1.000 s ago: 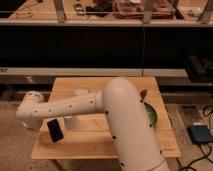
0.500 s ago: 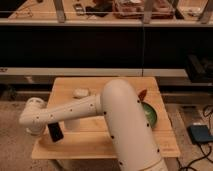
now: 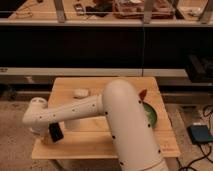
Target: Push the eraser across the table
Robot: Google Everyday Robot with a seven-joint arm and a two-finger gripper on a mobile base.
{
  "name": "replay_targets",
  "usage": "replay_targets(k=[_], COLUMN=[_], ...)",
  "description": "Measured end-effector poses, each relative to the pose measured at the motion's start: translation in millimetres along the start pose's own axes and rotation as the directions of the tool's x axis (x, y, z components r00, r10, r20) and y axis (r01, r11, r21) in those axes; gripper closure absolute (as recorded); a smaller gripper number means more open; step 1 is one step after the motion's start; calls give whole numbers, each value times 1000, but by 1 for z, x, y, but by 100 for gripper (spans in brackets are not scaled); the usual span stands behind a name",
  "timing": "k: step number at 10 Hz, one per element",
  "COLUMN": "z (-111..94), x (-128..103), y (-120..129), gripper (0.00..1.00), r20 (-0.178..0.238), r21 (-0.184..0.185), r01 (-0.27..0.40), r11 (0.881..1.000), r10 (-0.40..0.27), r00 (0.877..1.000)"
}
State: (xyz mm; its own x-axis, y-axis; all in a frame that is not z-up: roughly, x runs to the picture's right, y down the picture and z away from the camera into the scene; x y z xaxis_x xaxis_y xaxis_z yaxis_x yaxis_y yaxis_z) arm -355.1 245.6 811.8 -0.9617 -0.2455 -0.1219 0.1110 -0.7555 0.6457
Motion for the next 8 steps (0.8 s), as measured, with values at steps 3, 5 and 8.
replay_targets(k=[3, 5, 8], z=[-4, -6, -11], x=[-13, -26, -45], y=[10, 18, 30], gripper=[75, 75, 75], r20=[-8, 11, 43], r21=[-6, -8, 14], r01=[-47, -81, -185], r11=[999, 997, 983], r10=[47, 81, 184], r00=[999, 997, 982])
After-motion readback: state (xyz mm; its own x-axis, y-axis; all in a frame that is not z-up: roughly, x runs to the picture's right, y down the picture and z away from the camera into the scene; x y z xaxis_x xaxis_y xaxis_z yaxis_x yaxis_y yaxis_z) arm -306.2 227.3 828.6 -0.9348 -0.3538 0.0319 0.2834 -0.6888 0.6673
